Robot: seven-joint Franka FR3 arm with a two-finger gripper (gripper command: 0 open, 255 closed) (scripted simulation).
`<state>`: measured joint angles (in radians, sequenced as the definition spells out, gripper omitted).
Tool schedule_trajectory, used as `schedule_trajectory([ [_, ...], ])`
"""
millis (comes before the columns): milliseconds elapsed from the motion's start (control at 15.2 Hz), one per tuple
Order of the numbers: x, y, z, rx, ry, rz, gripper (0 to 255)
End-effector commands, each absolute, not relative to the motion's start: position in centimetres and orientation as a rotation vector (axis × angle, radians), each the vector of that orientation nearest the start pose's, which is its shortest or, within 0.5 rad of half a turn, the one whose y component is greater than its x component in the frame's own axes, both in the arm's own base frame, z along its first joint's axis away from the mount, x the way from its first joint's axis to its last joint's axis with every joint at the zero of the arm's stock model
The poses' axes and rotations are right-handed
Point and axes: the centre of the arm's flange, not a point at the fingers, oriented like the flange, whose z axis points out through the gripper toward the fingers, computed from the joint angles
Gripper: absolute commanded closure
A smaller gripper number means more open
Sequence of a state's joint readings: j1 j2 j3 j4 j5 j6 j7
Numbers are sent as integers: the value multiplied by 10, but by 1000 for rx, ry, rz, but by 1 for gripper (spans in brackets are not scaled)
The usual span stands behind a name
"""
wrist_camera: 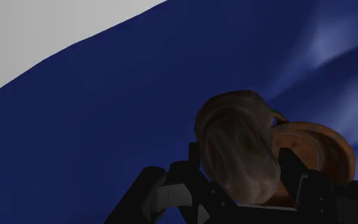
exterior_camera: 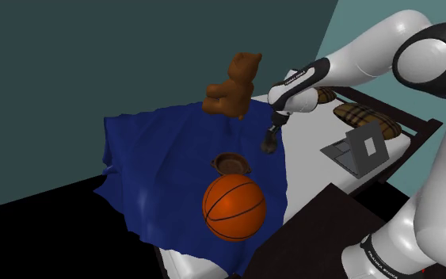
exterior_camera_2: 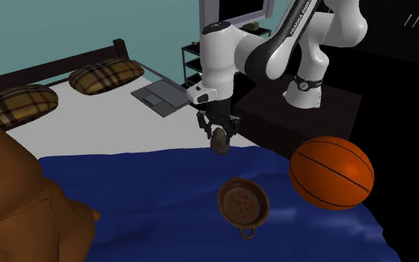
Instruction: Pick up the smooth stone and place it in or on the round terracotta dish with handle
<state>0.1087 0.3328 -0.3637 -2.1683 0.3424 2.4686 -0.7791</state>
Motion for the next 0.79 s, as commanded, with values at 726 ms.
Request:
schedule_trajectory([
  [726,612,11,256,-3031,-414,-76,255],
])
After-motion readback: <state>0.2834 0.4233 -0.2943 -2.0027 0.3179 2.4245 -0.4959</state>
